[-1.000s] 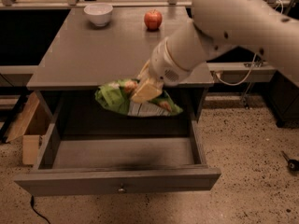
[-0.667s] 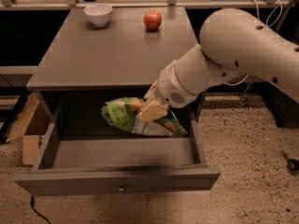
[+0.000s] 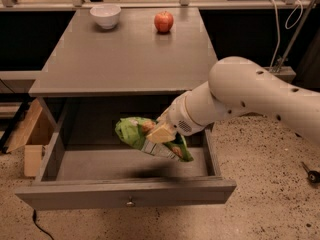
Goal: Place green rice chip bag into top drawer
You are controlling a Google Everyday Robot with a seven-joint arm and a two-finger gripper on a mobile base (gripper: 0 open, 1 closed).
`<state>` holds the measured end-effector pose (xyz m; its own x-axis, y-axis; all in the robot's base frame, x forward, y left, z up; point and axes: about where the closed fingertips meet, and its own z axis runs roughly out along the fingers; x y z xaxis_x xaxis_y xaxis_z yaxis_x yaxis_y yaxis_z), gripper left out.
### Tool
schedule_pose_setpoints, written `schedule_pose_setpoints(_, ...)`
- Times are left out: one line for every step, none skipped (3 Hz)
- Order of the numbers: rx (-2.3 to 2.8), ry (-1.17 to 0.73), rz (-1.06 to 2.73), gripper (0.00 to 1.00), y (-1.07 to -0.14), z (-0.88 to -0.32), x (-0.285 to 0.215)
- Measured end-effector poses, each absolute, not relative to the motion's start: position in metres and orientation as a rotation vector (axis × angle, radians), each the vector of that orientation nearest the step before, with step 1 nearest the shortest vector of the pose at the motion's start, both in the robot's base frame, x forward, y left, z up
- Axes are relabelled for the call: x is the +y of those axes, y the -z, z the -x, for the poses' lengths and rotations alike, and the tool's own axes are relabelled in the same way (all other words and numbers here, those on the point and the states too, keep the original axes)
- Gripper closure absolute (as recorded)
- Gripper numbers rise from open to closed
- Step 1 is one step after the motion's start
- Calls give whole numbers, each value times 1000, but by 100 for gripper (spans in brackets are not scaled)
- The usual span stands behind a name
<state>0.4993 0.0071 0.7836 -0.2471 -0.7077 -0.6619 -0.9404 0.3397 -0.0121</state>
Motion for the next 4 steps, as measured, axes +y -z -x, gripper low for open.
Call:
schedule_pose_setpoints(2036, -514, 1385, 100, -767, -527, 10)
schedule_pose_setpoints(2038, -531, 1352, 84, -751, -545, 18)
schedule_pose_setpoints(2045, -554, 1340, 60, -734, -556, 30)
schedule_pose_setpoints(2047, -586, 1340, 29, -719, -560, 44)
